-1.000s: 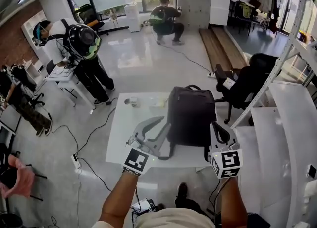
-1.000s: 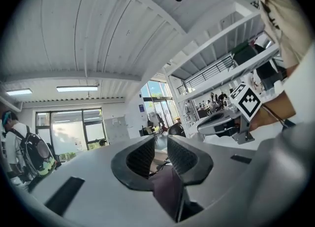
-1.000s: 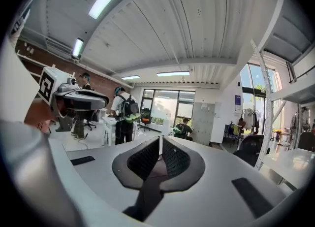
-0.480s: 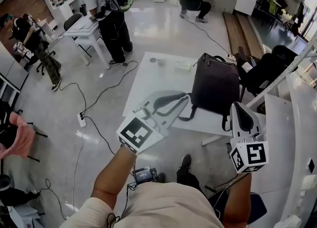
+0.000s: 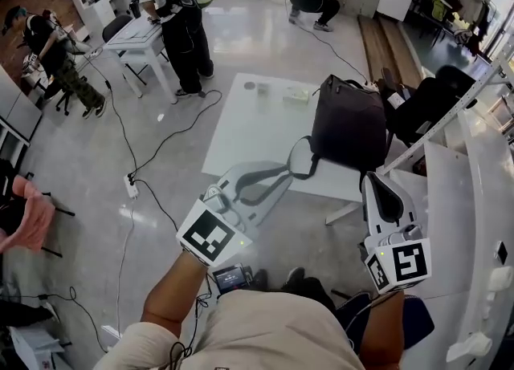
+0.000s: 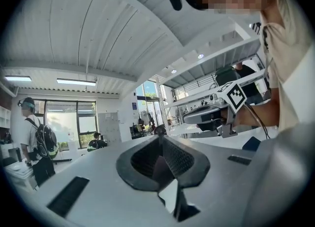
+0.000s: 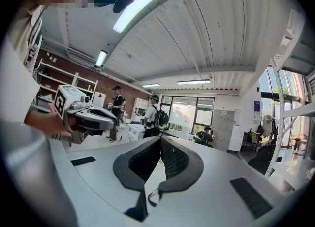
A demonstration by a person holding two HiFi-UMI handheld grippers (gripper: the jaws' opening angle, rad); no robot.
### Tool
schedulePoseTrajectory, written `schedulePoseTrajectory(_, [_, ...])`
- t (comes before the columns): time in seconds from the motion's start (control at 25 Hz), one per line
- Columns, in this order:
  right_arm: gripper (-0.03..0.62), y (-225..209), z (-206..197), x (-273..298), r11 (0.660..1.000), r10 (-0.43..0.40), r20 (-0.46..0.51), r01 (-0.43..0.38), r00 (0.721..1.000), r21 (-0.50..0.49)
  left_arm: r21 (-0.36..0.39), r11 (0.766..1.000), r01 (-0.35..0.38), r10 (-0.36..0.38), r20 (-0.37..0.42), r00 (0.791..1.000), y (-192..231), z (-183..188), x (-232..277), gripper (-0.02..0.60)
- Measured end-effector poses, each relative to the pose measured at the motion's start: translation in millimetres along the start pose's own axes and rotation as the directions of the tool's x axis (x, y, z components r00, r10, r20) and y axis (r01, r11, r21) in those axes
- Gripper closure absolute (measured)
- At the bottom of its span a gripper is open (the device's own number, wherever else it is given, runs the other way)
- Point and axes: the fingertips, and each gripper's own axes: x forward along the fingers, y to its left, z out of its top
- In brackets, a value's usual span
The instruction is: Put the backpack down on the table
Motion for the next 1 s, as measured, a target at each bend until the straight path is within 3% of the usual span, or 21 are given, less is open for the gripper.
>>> schedulePoseTrajectory(0.2, [0.568,5.3,-8.9,-26.5,1.0,0.031,-0.012,-0.031,0.999,0.0,0.014,1.0,-0.02,0.02,-0.032,0.999,-34.9,-3.0,-10.2,0.546])
schedulePoseTrajectory(0.4, [0.568,5.4,-32.7,-64.9,0.997,0.069,-0.037,-0.068,0.997,0.026,-0.036,0.998,-0.056,0.053,-0.081,0.995,-77.6,-15.5,-11.8,0.546])
schedulePoseTrajectory(0.68, [0.568,-5.7,-52.4,-123.2,0.996,0.07,-0.053,-0.067,0.996,0.05,-0.073,0.996,-0.05,0.04,-0.121,0.992,-145.1,-21.3,-7.8,0.546])
schedulePoseTrajectory(1.0, [0.568,-2.7,-62.5,-164.9,0.994,0.093,-0.052,-0.09,0.994,0.054,-0.077,0.994,-0.072,0.061,-0.135,0.989,-184.4,-13.5,-13.5,0.546])
